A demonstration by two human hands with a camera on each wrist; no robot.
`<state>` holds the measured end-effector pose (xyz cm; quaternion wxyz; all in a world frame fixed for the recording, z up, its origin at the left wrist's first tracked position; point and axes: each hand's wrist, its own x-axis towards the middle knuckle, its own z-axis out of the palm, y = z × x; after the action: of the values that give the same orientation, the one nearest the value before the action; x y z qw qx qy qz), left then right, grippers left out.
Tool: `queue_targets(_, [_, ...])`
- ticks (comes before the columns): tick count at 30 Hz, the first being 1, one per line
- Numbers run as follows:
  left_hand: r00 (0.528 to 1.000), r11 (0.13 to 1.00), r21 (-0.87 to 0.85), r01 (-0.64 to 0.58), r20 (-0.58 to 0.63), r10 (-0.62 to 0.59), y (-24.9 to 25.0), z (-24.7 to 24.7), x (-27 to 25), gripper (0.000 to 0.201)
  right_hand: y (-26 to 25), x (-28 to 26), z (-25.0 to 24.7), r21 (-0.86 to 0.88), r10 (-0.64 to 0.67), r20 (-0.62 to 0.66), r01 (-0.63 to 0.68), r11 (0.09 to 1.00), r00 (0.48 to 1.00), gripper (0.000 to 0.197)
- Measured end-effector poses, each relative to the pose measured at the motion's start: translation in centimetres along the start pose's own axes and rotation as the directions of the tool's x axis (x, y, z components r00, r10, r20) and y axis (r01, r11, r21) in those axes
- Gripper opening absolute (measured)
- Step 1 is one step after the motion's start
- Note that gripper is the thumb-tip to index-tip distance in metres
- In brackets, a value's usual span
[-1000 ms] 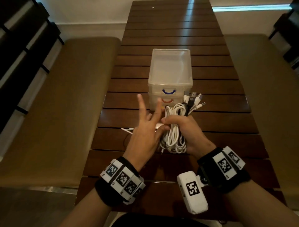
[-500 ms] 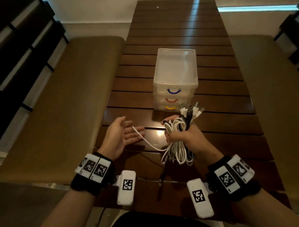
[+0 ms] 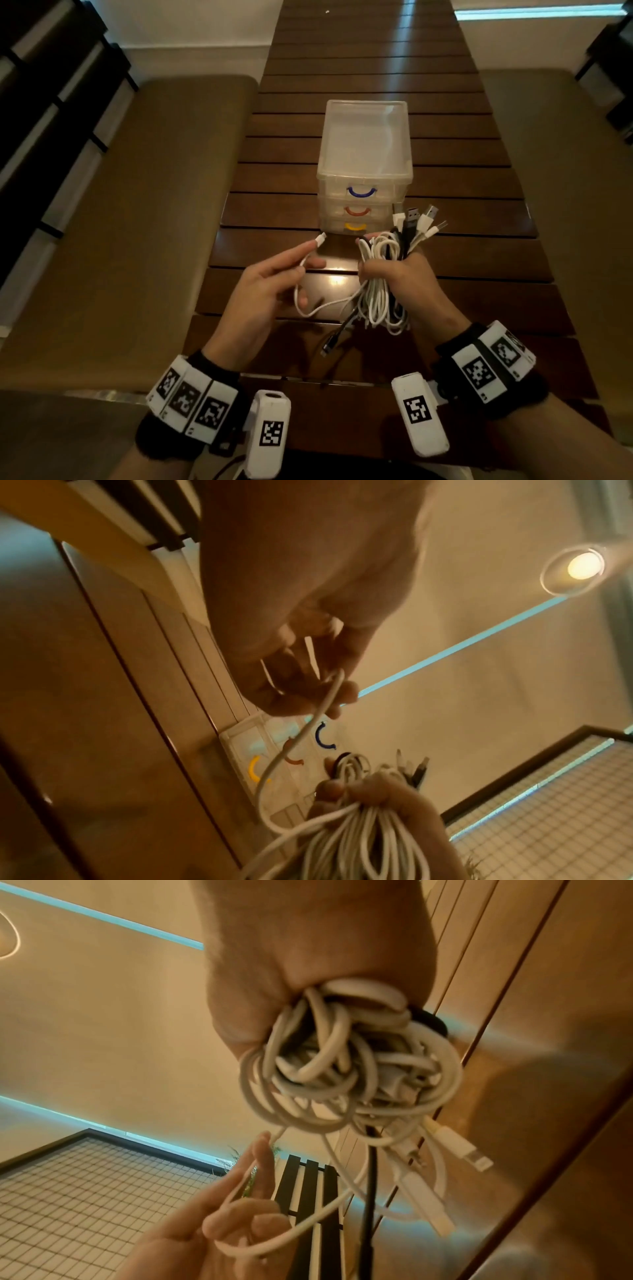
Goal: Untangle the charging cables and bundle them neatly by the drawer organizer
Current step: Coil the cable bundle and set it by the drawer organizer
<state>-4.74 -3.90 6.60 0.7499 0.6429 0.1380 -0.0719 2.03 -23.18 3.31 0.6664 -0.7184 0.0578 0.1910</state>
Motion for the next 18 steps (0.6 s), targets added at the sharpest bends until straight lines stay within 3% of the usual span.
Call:
queue_targets(1, [0.999,1.000,0.016,-0.005,0.050,0.004,-0.4,0.2,-0.2,0.047,-0.1,0.0,-0.1,0.033,0.009,-0.019,-0.009,0.999,1.000,0.007])
queue_targets(4, [0.992,0.999,0.039,-0.031,0.120,0.026,-2.0,1.0,-0.6,0.068,-0.2,0.3,-0.1,0.155,0.017,-0.042,-0.010,0.988,0.999,0.031])
queue_targets(7, [0.996,0.987,0.130,-0.089,0.041,0.085,-3.1,2.1,-0.6,0.055,-0.7,0.3,-0.2,0.265,0.011,-0.035,-0.001,0.964,0.999,0.033])
queue_targets(10, [0.991,0.986,0.120,-0.119,-0.053,0.126,-3.4,2.7,-0.1,0.040,-1.1,-0.1,-0.4,0.232,-0.049,0.042,0.038,0.972,0.998,0.014])
queue_targets(12, [0.983,0.981,0.124,-0.152,-0.084,0.163,-3.1,2.9,0.3,0.038,-0.9,0.1,-0.6,0.157,-0.105,0.039,0.097,0.983,0.994,0.021])
queue_targets(15, [0.995,0.988,0.122,-0.092,-0.032,0.096,-2.7,2.7,1.0,0.032,-0.9,0.0,-0.7,0.104,-0.186,0.059,0.179,0.978,0.981,0.034])
queue_targets(18, [0.997,0.994,0.109,0.006,0.070,-0.014,-3.1,3.1,0.9,0.024,-1.1,-0.1,-0.7,0.154,-0.195,0.094,0.179,0.972,0.976,0.037])
